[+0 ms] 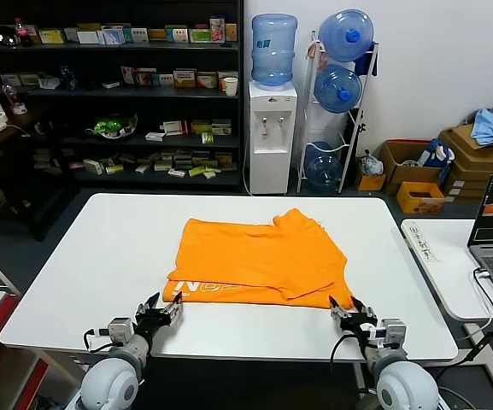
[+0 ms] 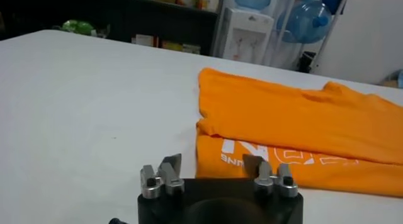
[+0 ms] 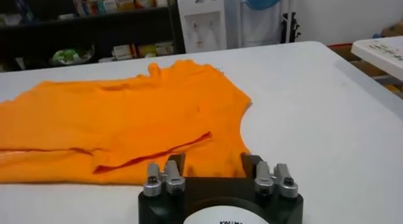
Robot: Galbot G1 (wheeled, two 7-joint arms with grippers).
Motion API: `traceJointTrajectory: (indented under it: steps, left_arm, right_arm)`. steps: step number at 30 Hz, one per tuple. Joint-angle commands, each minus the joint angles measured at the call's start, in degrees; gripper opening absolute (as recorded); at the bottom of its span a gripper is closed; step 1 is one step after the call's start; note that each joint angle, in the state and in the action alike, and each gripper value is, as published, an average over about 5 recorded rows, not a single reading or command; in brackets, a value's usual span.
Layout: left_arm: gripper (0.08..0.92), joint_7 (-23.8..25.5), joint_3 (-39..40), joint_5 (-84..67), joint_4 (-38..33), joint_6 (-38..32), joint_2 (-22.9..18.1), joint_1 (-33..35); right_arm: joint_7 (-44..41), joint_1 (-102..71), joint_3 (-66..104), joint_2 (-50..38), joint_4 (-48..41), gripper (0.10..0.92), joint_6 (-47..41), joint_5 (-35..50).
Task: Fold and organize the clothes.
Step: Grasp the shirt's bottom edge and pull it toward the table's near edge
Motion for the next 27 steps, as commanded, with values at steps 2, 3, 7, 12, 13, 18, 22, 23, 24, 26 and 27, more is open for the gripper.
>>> traceJointTrajectory:
  steps: [2,3,7,12,13,18,22,23,24,26,27]
  left_arm:
    - [0.598,0.5,0.2,0.1,0.5,-0.7,0.0,-0.1]
    - [0.572,0.4,0.2,0.2,0.5,-0.8,0.0,-0.1]
    - [0.45,0.3,0.3,0.3,0.2,-0.9,0.0,0.1]
    - [0.312,-0.4,0.2,0.2,-1.0,-0.9,0.2,0.4]
    - [0.277,-0.7,0.2,0.2,-1.5,-0.9,0.3,0.6]
    - [0.141,-2.2,-0.1,-0.7,-4.6,-0.5,1.5,1.9]
    - [0.091,-2.6,-0.6,-1.3,-6.4,-0.4,2.6,3.3]
    - [0.091,-2.7,-0.7,-1.4,-6.8,-0.4,2.8,3.6]
    - [0.091,-2.9,-0.9,-1.6,-7.2,-0.4,3.0,4.0]
    - [0.091,-3.4,-1.4,-2.5,-8.4,-0.1,3.6,4.8]
    - [0.091,-4.0,-1.6,-3.3,-9.1,0.2,4.0,5.2]
  right_arm:
    - [0.2,-0.4,0.2,0.0,0.0,0.468,-0.3,0.4]
    - [0.3,-0.4,0.2,0.0,0.0,0.442,-0.2,0.4]
    - [0.5,-0.6,0.2,0.0,0.4,0.338,-0.2,0.5]
    - [1.0,-1.2,0.4,-0.5,1.1,0.191,-0.1,1.1]
    - [1.2,-1.5,0.5,-0.7,1.4,0.166,-0.1,1.4]
    - [2.2,-3.5,1.1,-2.2,3.7,0.124,-0.3,3.1]
    - [2.5,-5.0,1.8,-3.0,4.9,0.124,-0.1,3.8]
    - [2.6,-5.3,1.9,-3.1,5.3,0.124,-0.1,4.0]
    - [2.8,-5.8,2.1,-3.1,5.9,0.124,-0.2,4.2]
    - [3.3,-7.3,2.4,-3.5,7.6,0.124,-0.4,4.9]
    - [3.7,-8.3,2.6,-3.7,8.7,0.124,-0.6,5.2]
